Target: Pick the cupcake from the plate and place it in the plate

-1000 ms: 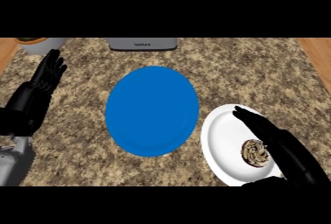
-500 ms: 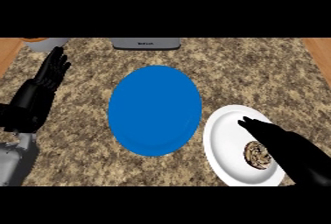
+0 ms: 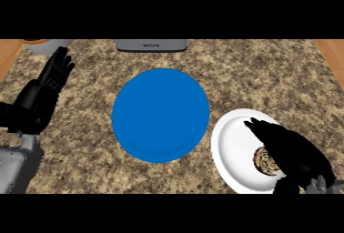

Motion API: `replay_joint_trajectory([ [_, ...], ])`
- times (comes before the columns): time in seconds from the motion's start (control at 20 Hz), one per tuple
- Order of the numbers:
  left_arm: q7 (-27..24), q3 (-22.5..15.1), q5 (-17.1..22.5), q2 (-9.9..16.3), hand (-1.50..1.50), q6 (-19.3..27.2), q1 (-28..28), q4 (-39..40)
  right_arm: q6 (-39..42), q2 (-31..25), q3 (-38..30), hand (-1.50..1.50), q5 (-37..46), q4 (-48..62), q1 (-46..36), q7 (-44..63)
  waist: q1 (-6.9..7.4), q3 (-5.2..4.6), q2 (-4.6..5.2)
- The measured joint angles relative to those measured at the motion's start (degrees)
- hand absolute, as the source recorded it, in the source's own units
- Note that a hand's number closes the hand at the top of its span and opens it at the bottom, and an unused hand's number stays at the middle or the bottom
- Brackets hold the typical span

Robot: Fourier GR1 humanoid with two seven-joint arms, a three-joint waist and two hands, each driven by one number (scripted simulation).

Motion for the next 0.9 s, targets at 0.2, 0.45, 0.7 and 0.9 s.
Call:
replay_joint_trajectory([
  [0.2,1.1,0.7,-0.8,-0.6,0.00,-0.5,0.8,-1.7,2.4,0.6,-1.4,-1.50,2.4,2.8,0.7,-0.7,0.00,0.02,-0.04],
  [0.45,1.7,2.0,-1.6,-1.5,0.00,-1.8,1.6,-2.6,2.5,2.9,-1.9,-1.50,7.5,6.0,4.1,-3.2,-0.13,0.03,-0.05],
  [0.7,2.1,3.0,-3.1,-3.2,0.00,-2.5,0.4,-1.8,3.8,5.5,-3.2,-1.50,11.2,10.3,5.1,-7.3,-0.18,0.04,-0.04],
  [0.9,2.1,3.5,-4.6,-4.2,0.00,-3.0,1.3,-2.7,4.8,7.0,-4.4,-1.50,13.6,13.5,6.2,-10.6,-0.15,0.04,-0.03],
])
